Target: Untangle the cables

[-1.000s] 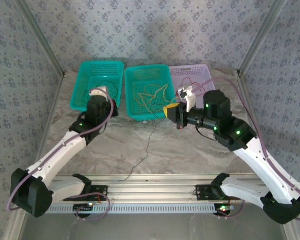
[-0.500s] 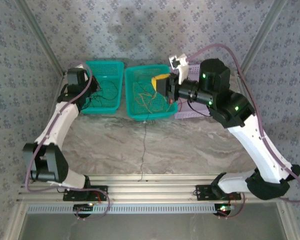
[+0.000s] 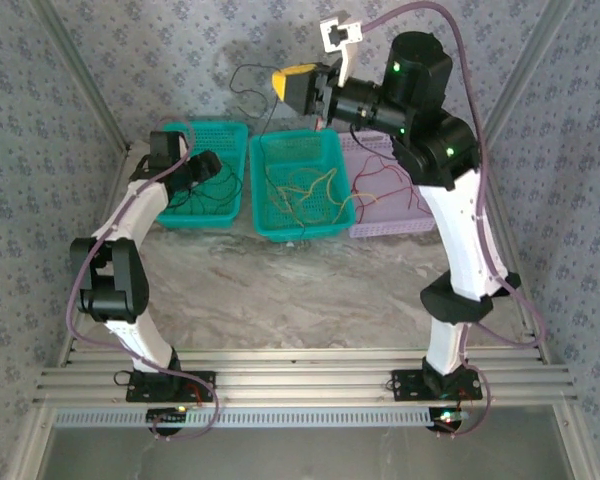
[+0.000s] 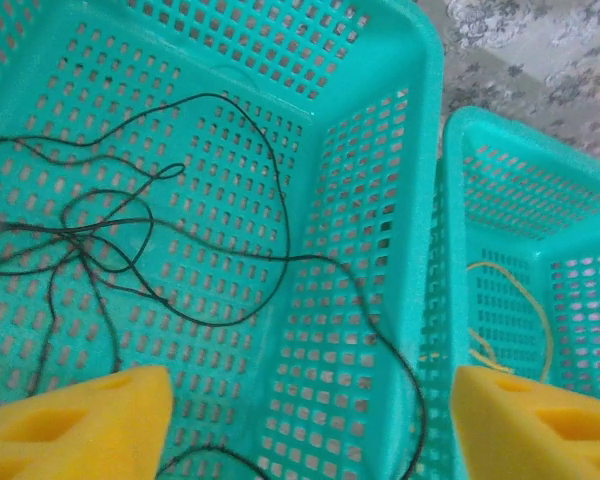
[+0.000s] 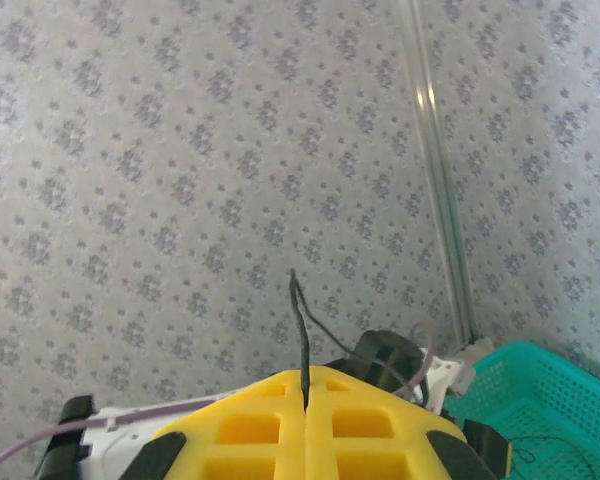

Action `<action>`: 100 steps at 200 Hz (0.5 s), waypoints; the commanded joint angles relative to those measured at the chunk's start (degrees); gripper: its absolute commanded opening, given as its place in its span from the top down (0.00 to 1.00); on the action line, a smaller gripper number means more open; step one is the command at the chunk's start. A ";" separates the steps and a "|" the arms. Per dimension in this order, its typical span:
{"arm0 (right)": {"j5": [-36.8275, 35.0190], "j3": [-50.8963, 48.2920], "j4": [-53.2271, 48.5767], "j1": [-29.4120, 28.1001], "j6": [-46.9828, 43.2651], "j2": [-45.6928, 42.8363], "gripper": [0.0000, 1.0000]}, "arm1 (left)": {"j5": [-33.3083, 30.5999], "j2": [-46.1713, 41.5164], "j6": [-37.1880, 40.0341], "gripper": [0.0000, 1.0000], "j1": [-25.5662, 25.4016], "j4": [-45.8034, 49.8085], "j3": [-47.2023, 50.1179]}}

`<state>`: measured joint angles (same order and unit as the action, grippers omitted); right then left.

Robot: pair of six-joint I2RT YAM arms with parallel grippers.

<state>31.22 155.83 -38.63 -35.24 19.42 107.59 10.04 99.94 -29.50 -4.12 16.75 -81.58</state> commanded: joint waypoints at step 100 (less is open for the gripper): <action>13.54 -1.76 10.59 0.94 13.51 6.58 1.00 | 23.37 -32.41 -6.28 0.00 -10.78 -27.13 20.37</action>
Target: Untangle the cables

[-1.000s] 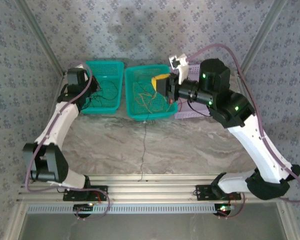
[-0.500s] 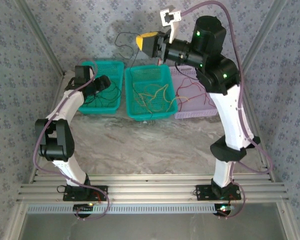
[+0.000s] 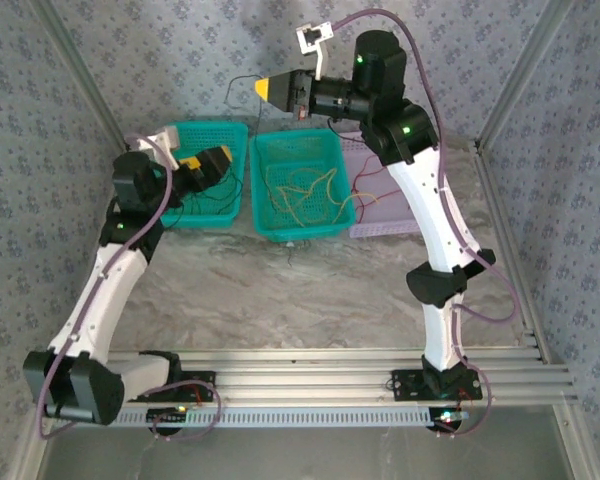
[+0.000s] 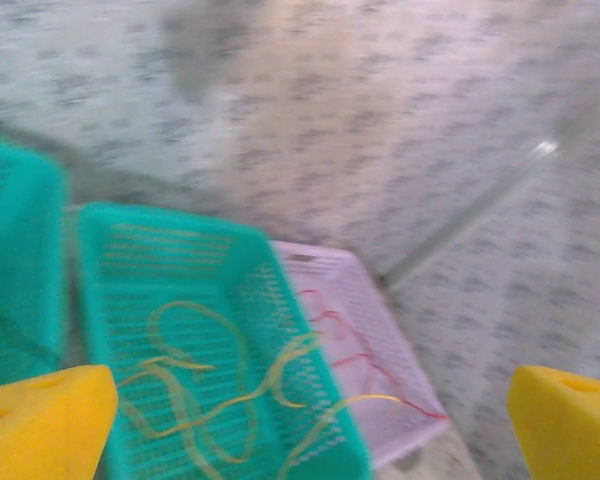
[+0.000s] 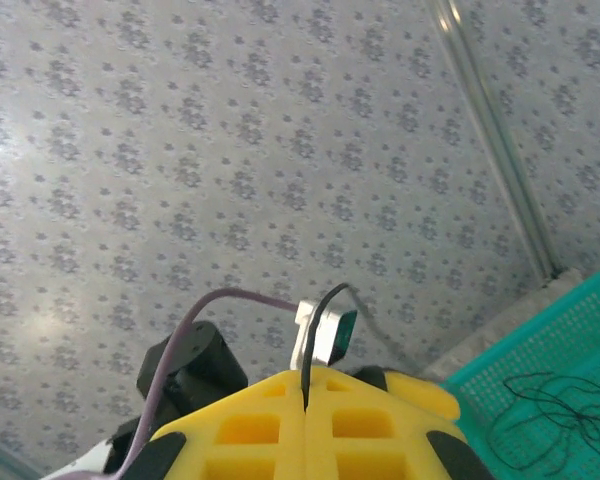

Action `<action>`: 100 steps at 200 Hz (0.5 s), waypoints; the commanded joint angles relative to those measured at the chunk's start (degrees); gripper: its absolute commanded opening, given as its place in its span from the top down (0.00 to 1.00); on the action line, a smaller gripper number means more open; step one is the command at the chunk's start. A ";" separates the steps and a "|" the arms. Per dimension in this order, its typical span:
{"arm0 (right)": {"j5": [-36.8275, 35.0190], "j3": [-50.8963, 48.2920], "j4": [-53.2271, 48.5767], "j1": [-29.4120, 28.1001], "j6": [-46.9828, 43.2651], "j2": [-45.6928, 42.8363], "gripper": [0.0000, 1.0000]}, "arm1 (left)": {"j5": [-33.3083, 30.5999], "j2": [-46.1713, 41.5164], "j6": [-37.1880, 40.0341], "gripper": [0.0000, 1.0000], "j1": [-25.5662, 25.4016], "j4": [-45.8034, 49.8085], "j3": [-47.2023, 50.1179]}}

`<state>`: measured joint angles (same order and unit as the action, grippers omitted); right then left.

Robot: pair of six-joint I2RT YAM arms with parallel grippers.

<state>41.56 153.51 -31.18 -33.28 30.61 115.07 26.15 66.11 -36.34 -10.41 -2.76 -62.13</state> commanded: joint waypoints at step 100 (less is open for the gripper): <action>4.50 -8.02 5.15 -0.06 1.89 -6.39 1.00 | 15.26 -7.51 8.52 0.00 -11.03 -7.69 7.60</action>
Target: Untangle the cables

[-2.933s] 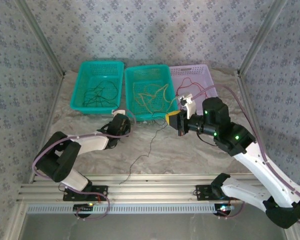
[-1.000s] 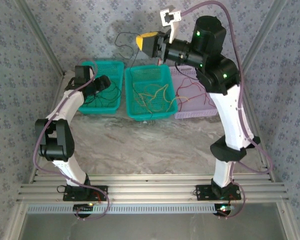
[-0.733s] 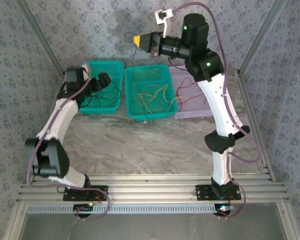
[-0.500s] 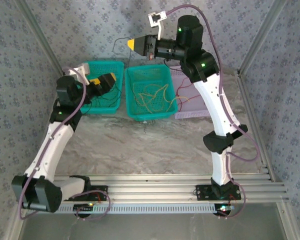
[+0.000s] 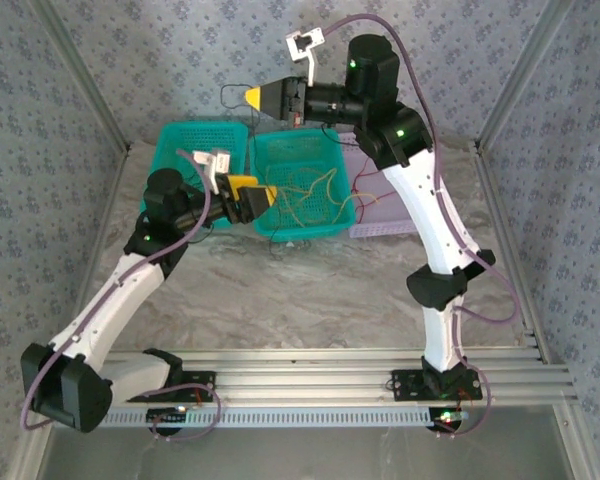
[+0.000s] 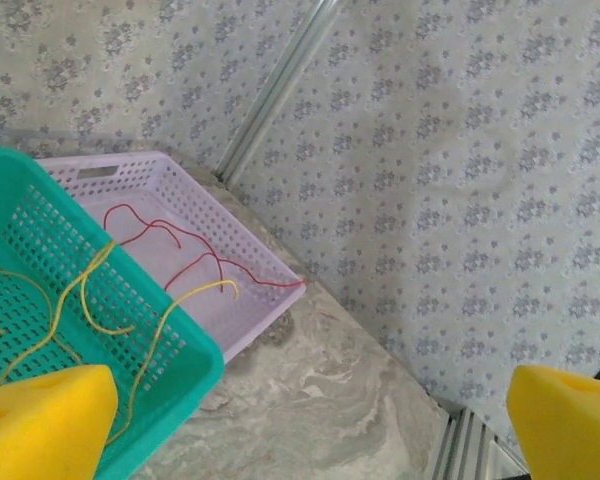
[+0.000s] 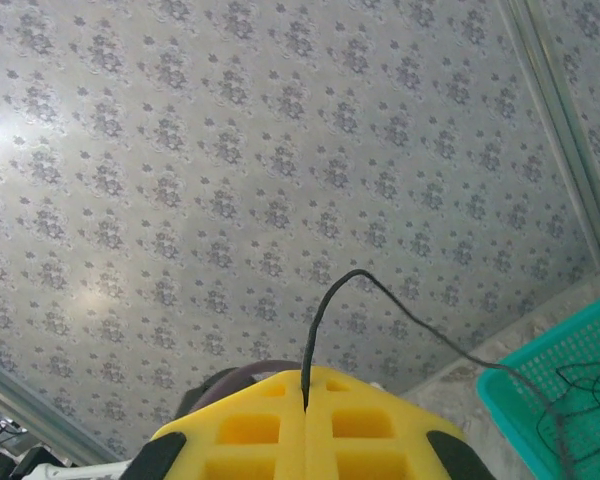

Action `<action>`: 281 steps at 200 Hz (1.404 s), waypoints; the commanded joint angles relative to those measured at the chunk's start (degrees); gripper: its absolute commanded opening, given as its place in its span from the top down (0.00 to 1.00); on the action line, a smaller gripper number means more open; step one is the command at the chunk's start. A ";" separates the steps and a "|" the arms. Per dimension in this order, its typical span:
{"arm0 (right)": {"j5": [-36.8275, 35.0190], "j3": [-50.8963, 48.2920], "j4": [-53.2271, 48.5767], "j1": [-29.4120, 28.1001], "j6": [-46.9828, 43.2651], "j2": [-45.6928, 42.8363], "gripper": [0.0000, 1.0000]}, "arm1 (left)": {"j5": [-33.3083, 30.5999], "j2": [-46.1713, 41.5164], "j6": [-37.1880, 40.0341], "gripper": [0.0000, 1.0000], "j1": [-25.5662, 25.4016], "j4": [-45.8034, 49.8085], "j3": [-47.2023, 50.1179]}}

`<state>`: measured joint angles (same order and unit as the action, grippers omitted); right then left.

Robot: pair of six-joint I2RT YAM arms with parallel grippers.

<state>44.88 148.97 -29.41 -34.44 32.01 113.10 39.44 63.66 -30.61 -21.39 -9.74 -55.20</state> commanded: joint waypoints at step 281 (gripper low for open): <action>-0.55 -17.73 8.53 0.27 1.55 -9.52 1.00 | -4.34 -8.61 9.08 1.00 -2.56 7.91 -3.17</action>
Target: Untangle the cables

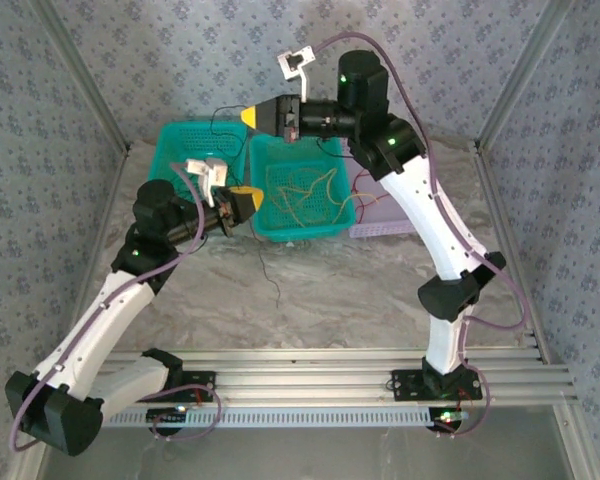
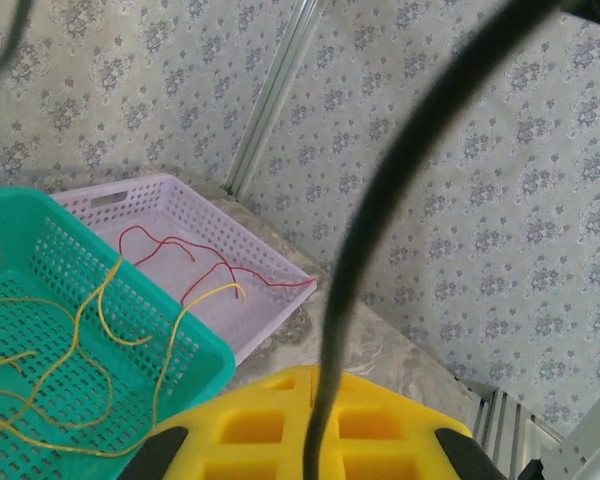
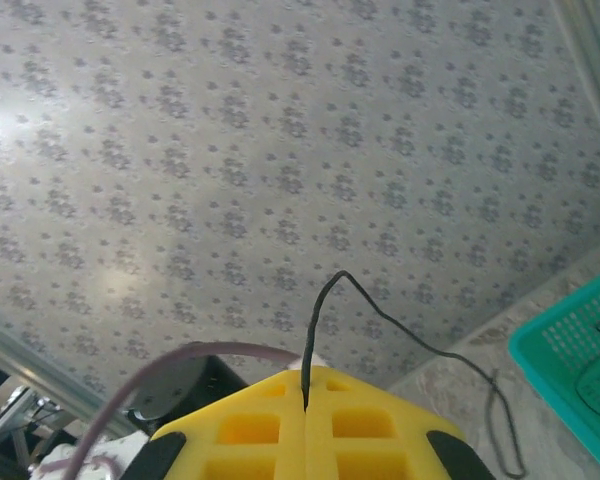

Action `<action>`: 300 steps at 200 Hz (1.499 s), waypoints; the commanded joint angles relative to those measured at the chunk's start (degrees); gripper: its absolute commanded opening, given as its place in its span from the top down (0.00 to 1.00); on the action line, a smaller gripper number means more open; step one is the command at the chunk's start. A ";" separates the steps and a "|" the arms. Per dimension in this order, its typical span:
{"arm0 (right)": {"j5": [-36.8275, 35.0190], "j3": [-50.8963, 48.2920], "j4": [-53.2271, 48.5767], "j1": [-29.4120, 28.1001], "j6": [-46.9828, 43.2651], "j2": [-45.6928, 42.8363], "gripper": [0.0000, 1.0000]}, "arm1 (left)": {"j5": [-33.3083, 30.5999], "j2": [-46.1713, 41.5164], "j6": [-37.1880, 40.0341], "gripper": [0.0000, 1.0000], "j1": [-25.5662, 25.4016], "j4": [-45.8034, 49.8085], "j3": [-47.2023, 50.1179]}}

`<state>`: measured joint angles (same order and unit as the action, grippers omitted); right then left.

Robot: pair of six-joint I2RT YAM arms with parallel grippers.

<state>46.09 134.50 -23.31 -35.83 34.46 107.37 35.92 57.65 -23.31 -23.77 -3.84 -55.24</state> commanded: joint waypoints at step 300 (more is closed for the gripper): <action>-25.05 -79.50 -1.18 12.90 -17.19 -68.72 0.13 | -23.55 35.32 12.84 1.00 24.67 8.84 -34.88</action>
<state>23.11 56.03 -19.44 -22.65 20.25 40.82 15.11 90.80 -10.50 0.03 9.58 -91.42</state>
